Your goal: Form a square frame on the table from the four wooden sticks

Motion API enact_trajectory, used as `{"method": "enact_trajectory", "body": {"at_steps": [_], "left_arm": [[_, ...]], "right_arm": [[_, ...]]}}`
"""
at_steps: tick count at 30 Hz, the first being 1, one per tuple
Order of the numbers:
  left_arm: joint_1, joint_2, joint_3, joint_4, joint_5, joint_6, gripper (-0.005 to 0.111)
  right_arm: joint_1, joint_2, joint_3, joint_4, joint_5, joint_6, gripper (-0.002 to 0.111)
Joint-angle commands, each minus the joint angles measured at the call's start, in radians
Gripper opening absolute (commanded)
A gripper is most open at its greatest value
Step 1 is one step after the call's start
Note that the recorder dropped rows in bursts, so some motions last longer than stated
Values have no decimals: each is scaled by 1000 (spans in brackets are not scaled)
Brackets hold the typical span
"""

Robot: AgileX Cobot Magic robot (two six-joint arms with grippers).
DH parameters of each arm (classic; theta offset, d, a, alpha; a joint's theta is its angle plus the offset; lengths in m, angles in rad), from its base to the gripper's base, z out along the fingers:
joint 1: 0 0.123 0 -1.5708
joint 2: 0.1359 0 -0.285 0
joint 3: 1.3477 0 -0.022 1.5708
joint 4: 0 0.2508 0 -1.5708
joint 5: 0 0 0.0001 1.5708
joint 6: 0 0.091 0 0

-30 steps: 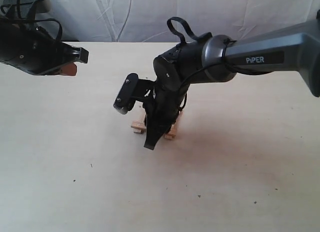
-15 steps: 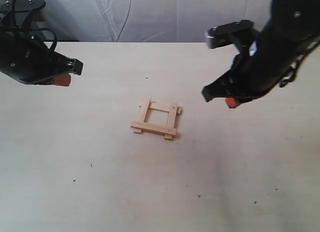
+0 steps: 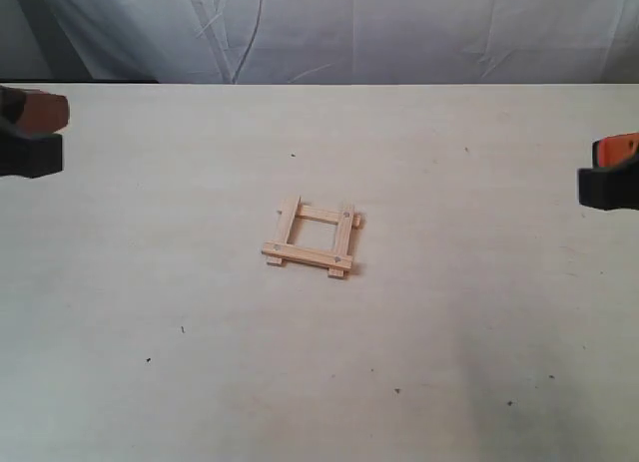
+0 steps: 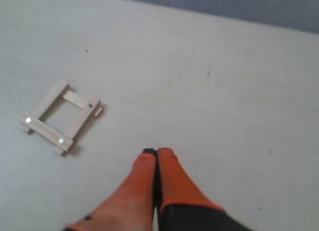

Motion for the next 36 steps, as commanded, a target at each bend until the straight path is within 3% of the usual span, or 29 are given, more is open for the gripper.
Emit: {"method": "enact_trajectory", "body": {"at_steps": [1,11,26,36], "left_arm": [[-9,-136,99,-1,-71,-2,0],[-9,-219,126,5,-76,-2,0],[-9,-218,126,3,-76,0,0],[-9,-218,126,15,-76,0,0]], "right_arm": [[-5,-179,98,-14,-109,-1,0],[-5,-381,127,-14,-136,2,0],[-9,-412,129,-27,-136,-4,0],[-199,-617,260,0,-128,-4,0]]}}
